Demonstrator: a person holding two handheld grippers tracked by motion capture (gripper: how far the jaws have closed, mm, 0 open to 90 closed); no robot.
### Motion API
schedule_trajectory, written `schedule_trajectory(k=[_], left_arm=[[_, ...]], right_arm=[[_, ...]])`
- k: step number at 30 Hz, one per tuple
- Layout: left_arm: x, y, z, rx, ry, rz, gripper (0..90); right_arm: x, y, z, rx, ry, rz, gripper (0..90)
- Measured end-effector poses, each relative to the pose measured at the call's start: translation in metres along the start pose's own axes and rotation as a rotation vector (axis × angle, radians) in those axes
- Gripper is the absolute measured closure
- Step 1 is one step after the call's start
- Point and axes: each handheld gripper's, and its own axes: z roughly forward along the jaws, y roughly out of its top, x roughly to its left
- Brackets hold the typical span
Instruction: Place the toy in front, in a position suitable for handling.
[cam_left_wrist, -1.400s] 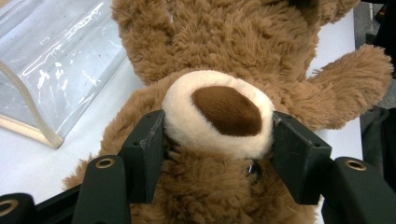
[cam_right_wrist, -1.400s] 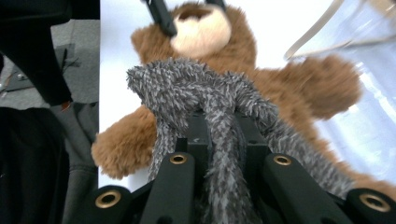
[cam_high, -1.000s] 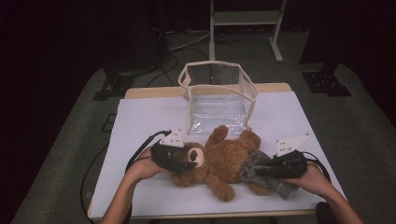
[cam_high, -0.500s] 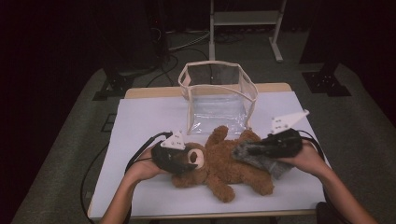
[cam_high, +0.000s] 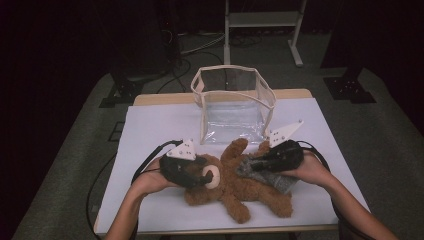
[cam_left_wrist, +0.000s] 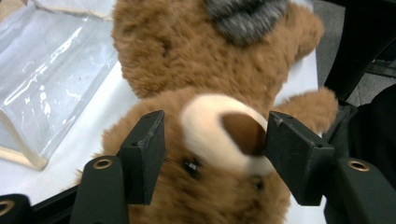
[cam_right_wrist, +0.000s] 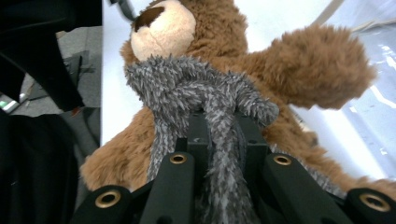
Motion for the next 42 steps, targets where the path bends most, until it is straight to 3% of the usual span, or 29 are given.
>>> schedule_trajectory(k=[5,8,10,11,12,13,17,18,20,29,34,37,39,42], left_arm=[[-0.001,-0.001,0.008,0.046,-0.049,-0.006,44.5],[-0.001,-0.006,0.011,0.037,-0.065,-0.025,46.0],[-0.001,-0.007,0.011,0.037,-0.07,-0.024,46.2],[-0.001,-0.007,0.011,0.037,-0.07,-0.024,46.2],[-0.003,-0.007,0.011,0.041,-0.072,-0.024,46.2],[-0.004,-0.007,0.012,0.05,-0.071,-0.014,46.2],[-0.006,-0.009,0.012,0.057,-0.072,-0.006,46.2],[-0.007,-0.009,0.012,0.056,-0.073,-0.006,46.2],[-0.007,-0.01,0.012,0.056,-0.075,-0.005,46.3],[-0.007,-0.007,0.012,0.063,-0.075,-0.002,46.0],[-0.007,0.004,0.003,0.045,-0.071,0.016,46.2],[-0.005,0.011,0.001,0.036,-0.057,0.022,47.1],[-0.004,0.012,0.005,0.06,-0.054,0.021,47.1],[-0.003,0.008,0.013,0.08,-0.075,0.004,46.9]], right_arm=[[0.009,-0.001,-0.005,0.008,0.0,-0.022,78.6],[0.015,0.012,-0.009,0.012,-0.008,-0.055,78.5],[0.02,0.036,-0.004,0.015,-0.014,-0.111,78.5],[0.02,0.036,-0.004,0.015,-0.014,-0.111,78.5],[0.021,0.042,-0.001,0.019,-0.017,-0.124,78.5],[0.023,0.058,0.015,0.039,-0.007,-0.156,78.5],[0.023,0.07,0.046,0.101,0.001,-0.196,78.5],[0.024,0.068,0.053,0.132,-0.004,-0.198,78.5],[0.023,0.067,0.056,0.14,-0.003,-0.204,78.5],[0.006,0.026,0.012,0.095,-0.026,-0.091,78.4],[0.002,0.007,-0.003,0.066,-0.036,-0.037,78.4],[0.003,0.004,-0.007,0.059,-0.032,-0.044,78.3],[0.006,0.007,-0.007,0.057,-0.031,-0.051,78.3],[0.009,0.013,-0.006,0.049,-0.034,-0.077,78.3]])
